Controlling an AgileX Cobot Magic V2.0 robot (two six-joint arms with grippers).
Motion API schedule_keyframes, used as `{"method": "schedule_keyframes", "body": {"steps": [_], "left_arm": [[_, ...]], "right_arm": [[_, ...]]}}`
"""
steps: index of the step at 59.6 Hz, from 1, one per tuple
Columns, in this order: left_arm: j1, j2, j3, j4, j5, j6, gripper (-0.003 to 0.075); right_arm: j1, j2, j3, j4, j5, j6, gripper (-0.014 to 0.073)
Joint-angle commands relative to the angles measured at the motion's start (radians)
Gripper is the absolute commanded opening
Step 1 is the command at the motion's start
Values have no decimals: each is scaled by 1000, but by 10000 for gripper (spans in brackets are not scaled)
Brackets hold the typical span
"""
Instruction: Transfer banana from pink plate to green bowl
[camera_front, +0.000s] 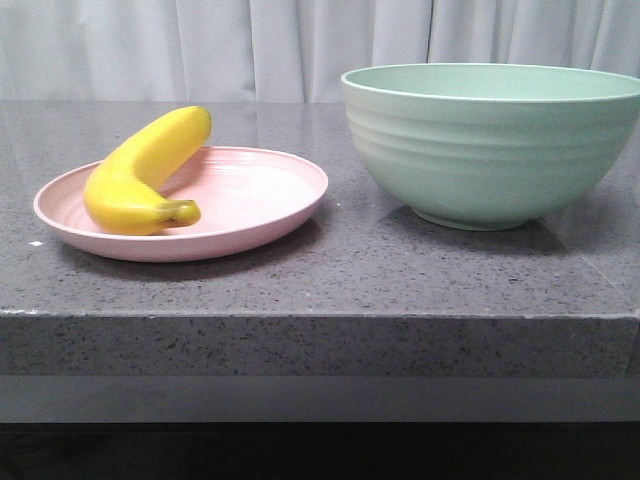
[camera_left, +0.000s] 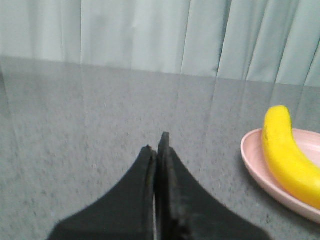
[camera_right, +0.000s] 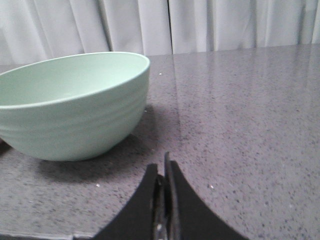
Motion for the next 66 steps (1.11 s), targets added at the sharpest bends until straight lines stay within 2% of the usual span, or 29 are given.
{"method": "schedule_keyframes", "body": {"steps": [1,9,17,34,39,42,46,47,53,56,60,66], "left_arm": [[1,49,-153,70,-4,4,-20],[1,202,-301,57,42,4,-20],[1,346,-382,57,65,4,-20],[-1,389,-391,55,56,4,-18],[-1,389,-391,55,56,4,3],[-1,389,-391,55,56,4,49],[-1,389,-391,55,56,4,190],[-1,389,-391,55,56,4,244],[-1,389,-391,55,56,4,538],[-1,389,-391,55,56,4,627],[-1,389,-391,55,56,4,678],[-1,389,-391,55,53,4,671]], "right_arm": [[-6,5,-155,-2,20,0,-60],[-8,127,-335,-2,117,0,-60],[-8,269,-447,-1,137,0,-60],[-8,327,-483,-1,131,0,-60],[-8,327,-483,-1,128,0,-58],[-8,327,-483,-1,126,0,-40],[-8,327,-483,-1,125,0,49],[-8,327,-483,-1,125,0,73],[-8,327,-483,-1,125,0,311],[-8,327,-483,-1,125,0,427],[-8,327,-483,-1,127,0,559],[-8,327,-483,-1,131,0,618]]}}
